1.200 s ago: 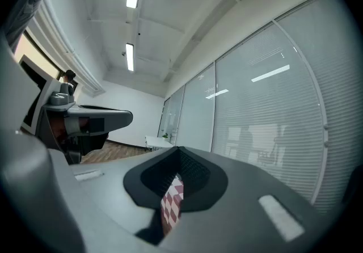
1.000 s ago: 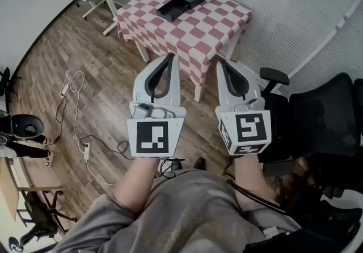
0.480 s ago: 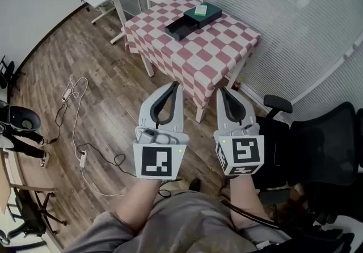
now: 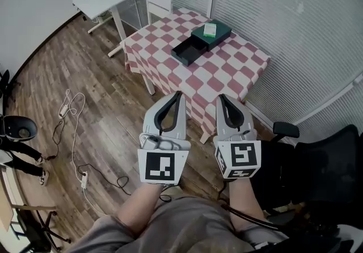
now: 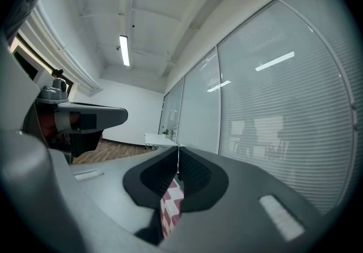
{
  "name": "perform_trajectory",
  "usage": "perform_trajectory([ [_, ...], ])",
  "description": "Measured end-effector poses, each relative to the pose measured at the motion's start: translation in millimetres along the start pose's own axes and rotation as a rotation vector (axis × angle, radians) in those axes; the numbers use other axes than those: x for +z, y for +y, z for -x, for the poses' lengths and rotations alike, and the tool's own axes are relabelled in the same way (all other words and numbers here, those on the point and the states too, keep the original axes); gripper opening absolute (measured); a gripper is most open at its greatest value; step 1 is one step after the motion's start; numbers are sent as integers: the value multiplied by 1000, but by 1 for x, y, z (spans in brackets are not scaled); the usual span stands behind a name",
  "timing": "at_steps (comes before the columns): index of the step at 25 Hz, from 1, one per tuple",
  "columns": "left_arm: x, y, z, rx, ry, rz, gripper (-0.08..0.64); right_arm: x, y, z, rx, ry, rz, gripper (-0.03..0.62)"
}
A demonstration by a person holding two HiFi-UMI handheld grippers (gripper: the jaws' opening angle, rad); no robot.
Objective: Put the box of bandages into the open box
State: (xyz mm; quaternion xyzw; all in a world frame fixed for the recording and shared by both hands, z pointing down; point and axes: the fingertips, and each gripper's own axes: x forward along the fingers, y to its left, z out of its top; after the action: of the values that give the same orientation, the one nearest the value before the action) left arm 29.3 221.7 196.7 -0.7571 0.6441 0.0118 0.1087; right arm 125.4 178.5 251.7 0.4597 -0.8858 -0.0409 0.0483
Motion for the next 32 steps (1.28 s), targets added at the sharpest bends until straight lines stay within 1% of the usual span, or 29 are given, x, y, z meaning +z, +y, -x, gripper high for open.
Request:
perform_trajectory([
  [3, -1, 29, -27, -15, -23, -12, 0, 12, -1, -38, -23, -16, 15, 31],
  [6, -2, 53, -50, -31, -50, -4, 0, 24, -3, -70, -53, -31, 40, 31],
  [10, -4, 78, -73, -50, -76, 19, 0, 37, -5, -96, -90, -51, 62, 31],
  [13, -8, 90, -89, -59, -86, 40, 0, 39, -4, -110, -97, -46, 88, 35],
  [21, -41, 92, -131, -96, -36, 85, 0, 14, -32, -140, -134, 19, 78, 35],
  [24, -55, 98, -155, -92, -18, 74, 0, 3, -50, -158, -146, 30, 66, 37],
  [28, -73, 107, -200, -82, -3, 69, 0, -10, -86, -192, -170, 34, 33, 37],
  [32, -89, 105, -248, -100, 6, 45, 0, -22, -121, -230, -182, 36, 4, 38],
])
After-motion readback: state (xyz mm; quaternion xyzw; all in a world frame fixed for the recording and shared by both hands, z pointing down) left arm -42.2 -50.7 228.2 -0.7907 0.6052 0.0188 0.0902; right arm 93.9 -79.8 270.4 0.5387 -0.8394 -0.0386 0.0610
